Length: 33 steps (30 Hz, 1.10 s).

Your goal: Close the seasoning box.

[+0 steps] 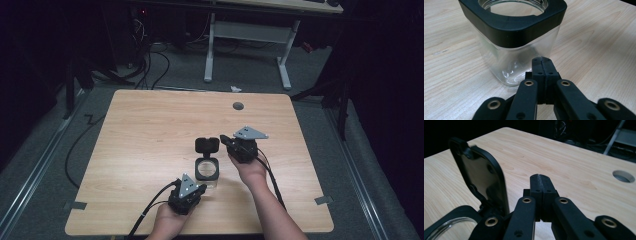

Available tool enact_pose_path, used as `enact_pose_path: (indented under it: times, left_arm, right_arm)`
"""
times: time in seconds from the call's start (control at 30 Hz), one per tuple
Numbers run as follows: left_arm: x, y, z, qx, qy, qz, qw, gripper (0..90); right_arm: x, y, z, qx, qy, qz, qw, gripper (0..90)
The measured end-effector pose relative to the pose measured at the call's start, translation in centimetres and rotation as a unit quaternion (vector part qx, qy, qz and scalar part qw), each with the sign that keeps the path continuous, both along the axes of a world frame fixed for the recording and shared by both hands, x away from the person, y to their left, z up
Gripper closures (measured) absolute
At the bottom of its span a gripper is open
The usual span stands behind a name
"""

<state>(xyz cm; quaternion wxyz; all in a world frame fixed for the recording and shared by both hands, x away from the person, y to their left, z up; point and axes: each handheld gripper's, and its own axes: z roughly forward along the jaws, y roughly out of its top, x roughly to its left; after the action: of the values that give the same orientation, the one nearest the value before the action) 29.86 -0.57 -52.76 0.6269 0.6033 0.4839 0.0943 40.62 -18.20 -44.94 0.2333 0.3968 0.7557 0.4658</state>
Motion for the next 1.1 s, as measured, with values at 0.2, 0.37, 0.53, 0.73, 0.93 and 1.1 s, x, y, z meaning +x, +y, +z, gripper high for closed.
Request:
enact_pose_path:
  times: [0.2, 0.37, 0.53, 0.73, 0.93, 1.1]
  left_arm:
    - [0.0, 0.0, -0.1, -0.001, 0.004, 0.000, 1.0000, 90.0]
    - [0.0, -0.1, -0.3, 0.002, 0.003, -0.003, 1.0000, 90.0]
    - [-0.1, 0.0, -0.3, 0.002, 0.002, -0.003, 1.0000, 90.0]
    - [0.0, 0.3, -0.2, 0.002, 0.003, -0.001, 1.0000, 90.0]
    - [0.2, 1.0, -0.3, 0.002, 0.005, 0.006, 1.0000, 90.0]
    - [0.2, 0.9, -0.4, 0.001, 0.003, 0.007, 1.0000, 90.0]
  right_arm:
    - [-0.4, 0.5, 0.2, 0.007, -0.005, 0.015, 0.9999, 90.0]
    - [-0.9, 0.8, 0.2, -0.003, -0.011, 0.022, 0.9997, 90.0]
    - [-1.2, 0.8, 0.3, 0.000, -0.019, 0.021, 0.9996, 90.0]
    - [1.1, 0.4, 0.8, 0.017, -0.009, 0.005, 0.9998, 90.0]
    - [1.3, 1.1, 0.6, 0.014, -0.012, 0.011, 0.9998, 90.0]
    - [0.7, 1.1, 0.5, 0.012, -0.016, 0.024, 0.9995, 90.0]
